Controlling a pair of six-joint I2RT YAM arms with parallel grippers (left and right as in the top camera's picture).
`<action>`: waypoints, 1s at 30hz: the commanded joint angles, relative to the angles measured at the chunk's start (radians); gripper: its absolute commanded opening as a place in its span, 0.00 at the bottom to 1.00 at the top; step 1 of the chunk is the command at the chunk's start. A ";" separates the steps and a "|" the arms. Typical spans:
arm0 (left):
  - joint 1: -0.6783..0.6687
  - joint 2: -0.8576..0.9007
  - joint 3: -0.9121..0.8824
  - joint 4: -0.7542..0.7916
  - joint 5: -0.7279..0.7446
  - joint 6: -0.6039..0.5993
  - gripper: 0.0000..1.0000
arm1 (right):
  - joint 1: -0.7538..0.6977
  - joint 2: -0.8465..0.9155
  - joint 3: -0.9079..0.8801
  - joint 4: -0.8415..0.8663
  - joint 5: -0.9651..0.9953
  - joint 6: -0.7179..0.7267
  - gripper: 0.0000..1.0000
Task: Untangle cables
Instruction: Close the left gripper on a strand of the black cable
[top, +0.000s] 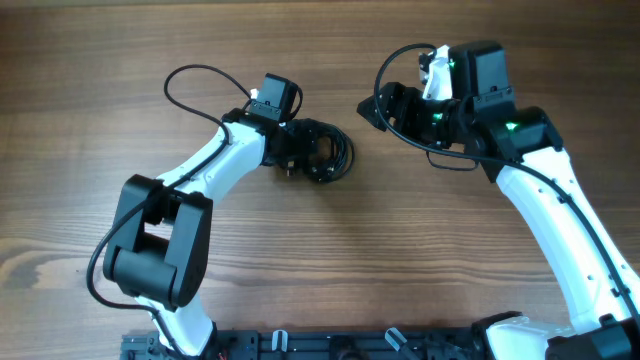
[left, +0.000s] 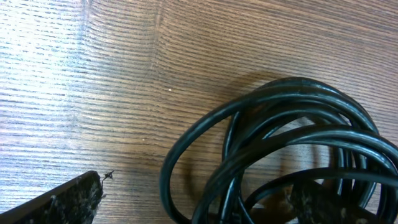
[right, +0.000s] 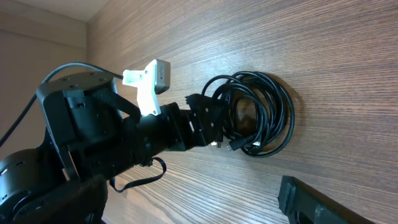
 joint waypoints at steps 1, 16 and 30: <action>0.003 0.013 -0.008 0.006 -0.021 0.002 0.95 | 0.006 0.016 0.025 0.003 -0.015 0.007 0.90; 0.003 0.013 -0.008 0.037 -0.016 0.002 0.12 | 0.006 0.016 0.025 0.005 -0.016 0.007 0.90; 0.003 0.020 -0.008 0.035 -0.007 0.084 0.51 | 0.006 0.016 0.025 0.005 -0.010 0.004 0.90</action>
